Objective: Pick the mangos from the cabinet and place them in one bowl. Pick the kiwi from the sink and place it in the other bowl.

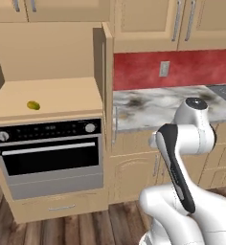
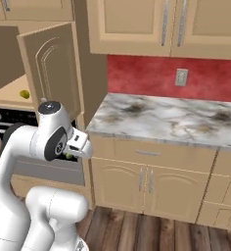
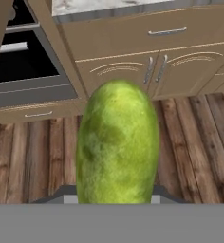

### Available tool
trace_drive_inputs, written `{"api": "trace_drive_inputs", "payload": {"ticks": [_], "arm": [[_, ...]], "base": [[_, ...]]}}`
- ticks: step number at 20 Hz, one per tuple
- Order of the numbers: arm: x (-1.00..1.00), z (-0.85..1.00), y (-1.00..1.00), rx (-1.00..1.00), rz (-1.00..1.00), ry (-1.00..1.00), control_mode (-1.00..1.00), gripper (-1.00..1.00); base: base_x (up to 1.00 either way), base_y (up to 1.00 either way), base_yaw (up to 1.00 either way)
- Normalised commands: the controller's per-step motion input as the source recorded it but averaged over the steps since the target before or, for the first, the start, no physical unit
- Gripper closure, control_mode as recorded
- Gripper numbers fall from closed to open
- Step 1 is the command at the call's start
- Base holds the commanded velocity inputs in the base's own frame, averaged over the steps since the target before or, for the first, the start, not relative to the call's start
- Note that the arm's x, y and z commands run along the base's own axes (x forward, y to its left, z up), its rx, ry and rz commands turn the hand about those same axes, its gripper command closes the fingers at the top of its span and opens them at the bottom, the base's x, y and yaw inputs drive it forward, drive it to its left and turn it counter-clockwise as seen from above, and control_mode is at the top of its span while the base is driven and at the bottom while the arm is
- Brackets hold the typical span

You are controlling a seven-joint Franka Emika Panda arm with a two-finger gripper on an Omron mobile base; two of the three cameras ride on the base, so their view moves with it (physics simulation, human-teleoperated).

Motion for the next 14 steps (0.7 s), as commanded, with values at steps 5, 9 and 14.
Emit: {"api": "trace_drive_inputs", "payload": {"ticks": [5, 9, 14], "arm": [[0.0, 0.0, 0.0, 0.0, 0.0, 0.0, 1.0, 1.0], [0.0, 0.0, 0.0, 0.0, 0.0, 0.0, 1.0, 1.0], [0.0, 0.0, 0.0, 0.0, 0.0, 0.0, 1.0, 1.0]], "base": [[-0.03, -0.14, -0.01], [-0.01, -0.1, -0.2], [0.0, -0.02, -0.26]]}}
